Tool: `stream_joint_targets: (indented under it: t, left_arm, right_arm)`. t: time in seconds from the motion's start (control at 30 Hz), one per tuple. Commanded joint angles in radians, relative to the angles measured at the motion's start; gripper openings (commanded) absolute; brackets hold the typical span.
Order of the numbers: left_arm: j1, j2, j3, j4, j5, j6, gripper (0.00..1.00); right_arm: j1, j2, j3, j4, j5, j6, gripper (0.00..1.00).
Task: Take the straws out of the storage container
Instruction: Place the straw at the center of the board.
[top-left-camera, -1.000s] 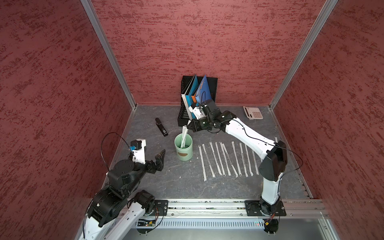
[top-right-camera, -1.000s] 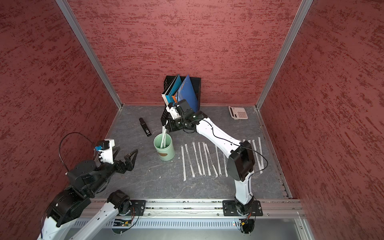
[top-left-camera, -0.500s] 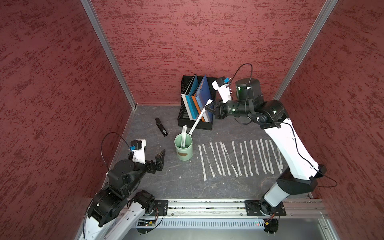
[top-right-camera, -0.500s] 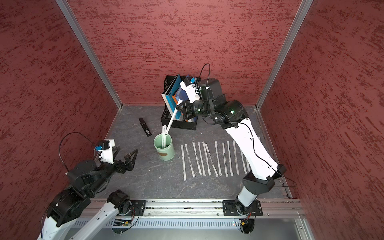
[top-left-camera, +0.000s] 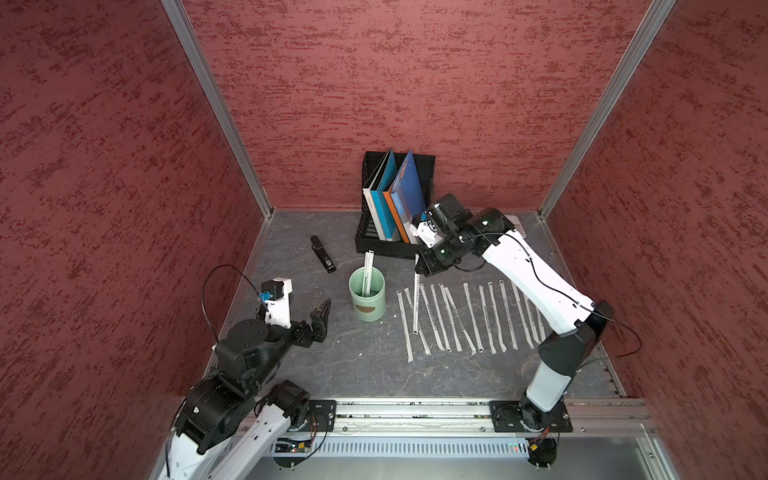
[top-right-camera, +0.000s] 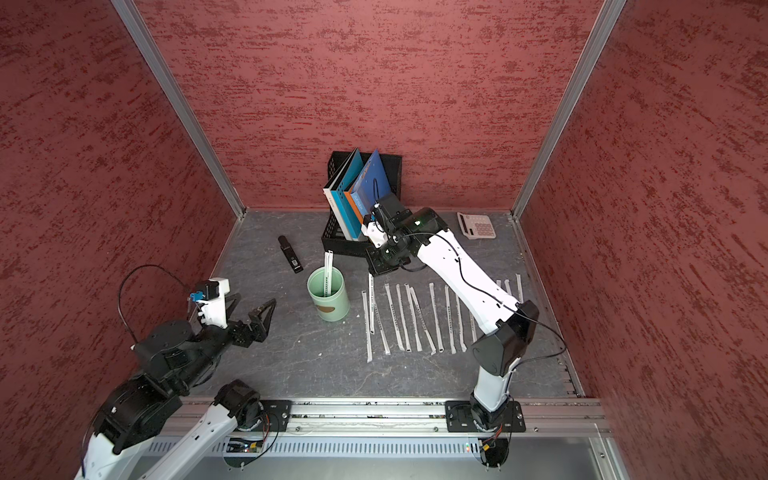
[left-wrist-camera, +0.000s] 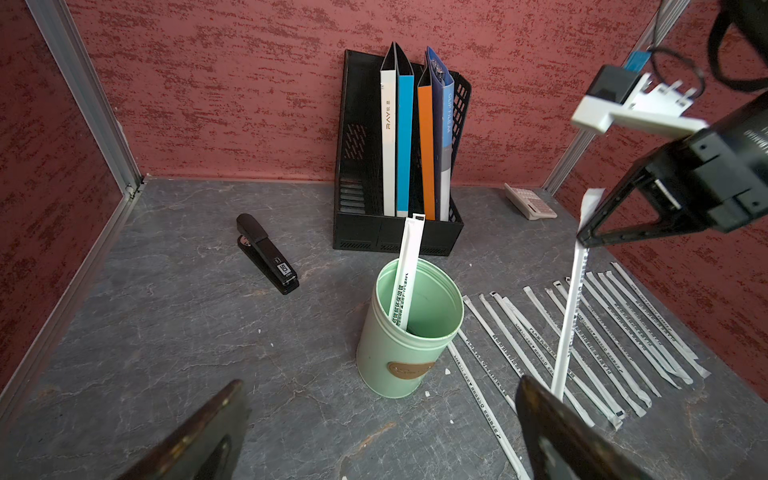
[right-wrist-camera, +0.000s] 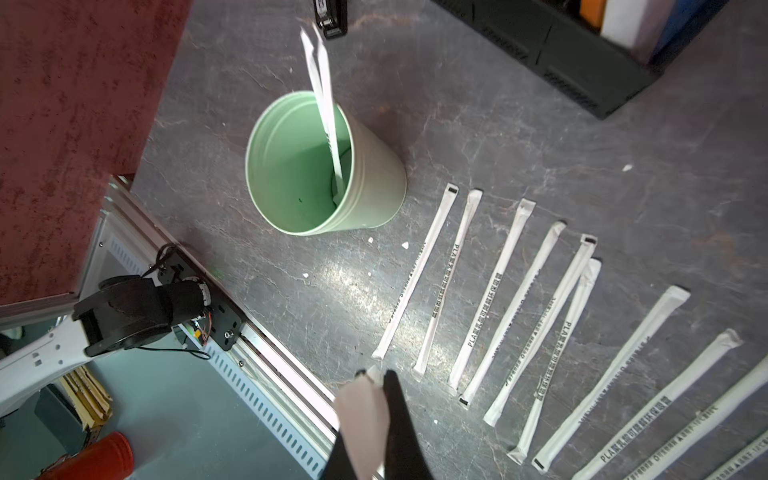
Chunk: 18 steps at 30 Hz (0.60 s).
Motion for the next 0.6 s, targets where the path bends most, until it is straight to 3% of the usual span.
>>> stream_joint_targets:
  t: [0.0, 0.3, 0.57]
  left_arm:
    - [0.009, -0.005, -0.006, 0.003, 0.009, -0.006, 1.00]
    - [0.008, 0.002, -0.007, 0.002, 0.010, -0.005, 0.99]
    - [0.008, 0.002, -0.007, 0.003, 0.008, -0.005, 1.00]
  right_arm:
    - [-0.011, 0.063, -0.068, 0.079, -0.076, 0.024, 0.02]
    - [-0.017, 0.230, -0.110, 0.210, -0.259, 0.060, 0.02]
    - [-0.017, 0.304, -0.089, 0.222, -0.297, 0.065, 0.02]
